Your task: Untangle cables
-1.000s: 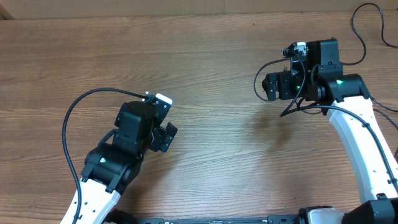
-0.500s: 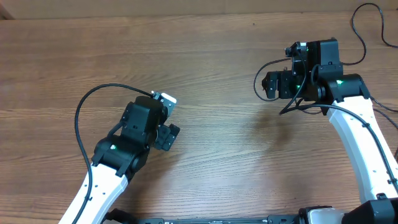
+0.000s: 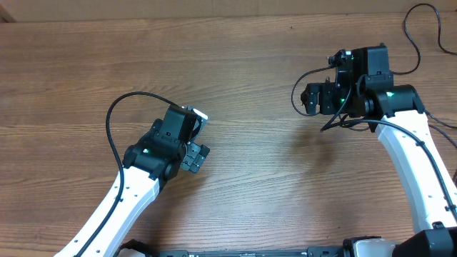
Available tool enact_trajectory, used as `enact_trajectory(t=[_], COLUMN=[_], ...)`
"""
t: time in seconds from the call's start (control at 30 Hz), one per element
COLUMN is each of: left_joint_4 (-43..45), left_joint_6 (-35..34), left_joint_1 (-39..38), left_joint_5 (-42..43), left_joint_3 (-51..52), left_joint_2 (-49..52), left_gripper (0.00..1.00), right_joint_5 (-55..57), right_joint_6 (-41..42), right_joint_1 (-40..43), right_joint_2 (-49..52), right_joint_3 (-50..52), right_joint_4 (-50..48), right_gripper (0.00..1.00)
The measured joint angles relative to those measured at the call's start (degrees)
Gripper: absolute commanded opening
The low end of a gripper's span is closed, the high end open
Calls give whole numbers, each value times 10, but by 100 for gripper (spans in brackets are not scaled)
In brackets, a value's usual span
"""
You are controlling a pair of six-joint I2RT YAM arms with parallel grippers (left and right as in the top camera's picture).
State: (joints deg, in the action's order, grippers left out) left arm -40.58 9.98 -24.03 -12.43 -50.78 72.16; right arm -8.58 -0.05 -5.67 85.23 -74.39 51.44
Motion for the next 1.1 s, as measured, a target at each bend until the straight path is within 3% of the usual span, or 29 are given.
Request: enact_trajectory(t=[0.17, 0.43, 0.8, 1.1], left_joint_4=[0, -1, -1, -2], left_joint_6=[0, 0, 0, 0], left_joint_1=[0, 4, 208, 219], left_joint_5=[0, 0, -1, -2], left_joint_3=[0, 1, 1, 1], left_joint_2=[-9, -112, -243, -283], left_gripper=[99, 99, 100, 100], right_joint_5=[0, 0, 0, 0], right_joint_6=[0, 0, 0, 0], right_joint_1=[0, 0, 0, 0], right_joint_2=[0, 0, 0, 0], right_joint_3=[0, 0, 0, 0], right_joint_4=[0, 0, 0, 0], right_gripper=[100, 100, 100, 100])
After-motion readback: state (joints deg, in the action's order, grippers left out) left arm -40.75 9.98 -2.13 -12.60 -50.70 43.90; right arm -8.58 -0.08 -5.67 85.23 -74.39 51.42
